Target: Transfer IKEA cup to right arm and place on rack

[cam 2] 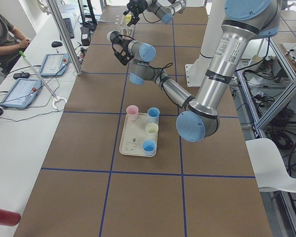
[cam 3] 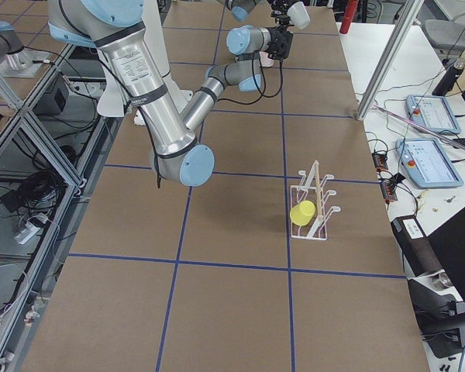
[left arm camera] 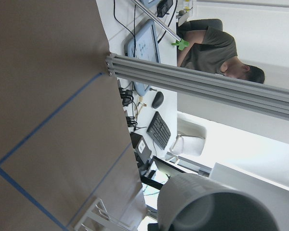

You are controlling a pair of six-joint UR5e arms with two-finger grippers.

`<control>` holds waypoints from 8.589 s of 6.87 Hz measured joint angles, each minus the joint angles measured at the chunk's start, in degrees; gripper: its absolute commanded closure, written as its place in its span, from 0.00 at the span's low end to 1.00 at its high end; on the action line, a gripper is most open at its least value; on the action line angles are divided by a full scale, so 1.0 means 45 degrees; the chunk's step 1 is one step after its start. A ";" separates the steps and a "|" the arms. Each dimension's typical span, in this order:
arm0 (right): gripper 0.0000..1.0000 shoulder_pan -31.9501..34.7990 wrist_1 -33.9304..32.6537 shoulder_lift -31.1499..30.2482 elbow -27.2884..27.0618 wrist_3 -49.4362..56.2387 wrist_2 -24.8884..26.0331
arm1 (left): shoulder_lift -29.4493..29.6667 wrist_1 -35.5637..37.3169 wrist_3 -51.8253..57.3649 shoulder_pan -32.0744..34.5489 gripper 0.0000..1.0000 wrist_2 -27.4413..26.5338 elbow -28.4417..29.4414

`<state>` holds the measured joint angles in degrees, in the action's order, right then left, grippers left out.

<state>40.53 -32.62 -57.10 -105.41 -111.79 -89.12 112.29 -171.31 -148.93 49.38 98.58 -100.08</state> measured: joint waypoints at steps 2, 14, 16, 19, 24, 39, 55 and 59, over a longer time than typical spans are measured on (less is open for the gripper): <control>0.00 -0.0010 0.0019 0.0122 0.0028 -0.0089 0.0012 | 0.0349 -0.2775 -0.1640 -0.1026 1.00 -0.1761 0.0969; 0.03 -0.0235 0.0034 0.0279 0.0285 -0.0100 0.0046 | 0.2678 -0.3452 -0.1880 -0.3961 1.00 -0.3831 0.2121; 0.12 -0.0221 0.0040 0.0285 0.0297 -0.0100 0.0039 | 0.2883 -0.3447 -0.1867 -0.4219 1.00 -0.4231 0.2290; 0.85 -0.0225 0.0040 0.0285 0.0300 -0.0113 0.0038 | 0.2937 -0.3455 -0.1882 -0.4272 1.00 -0.4353 0.2325; 1.00 -0.0218 0.0111 0.0397 0.0407 -0.0327 0.0034 | 0.2884 -0.3521 -0.1224 -0.4299 0.00 -0.4818 0.2295; 1.00 0.4311 -0.0415 -0.6206 -0.0315 0.8823 -0.0039 | 0.1318 0.2893 0.5893 -0.3541 0.00 -0.3519 -0.1571; 1.00 0.3047 -0.4415 -0.6633 0.0605 1.2149 0.4055 | 0.0012 0.6915 1.0169 -0.2105 0.00 -0.1516 -0.3259; 1.00 0.2664 -0.4395 -0.6432 0.1005 1.2138 0.4442 | -0.0044 0.6898 1.0167 -0.2105 0.00 -0.1516 -0.3260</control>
<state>52.52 -52.39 -86.04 -100.89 -57.17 -69.13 112.10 -140.26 -103.18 39.90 91.76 -114.75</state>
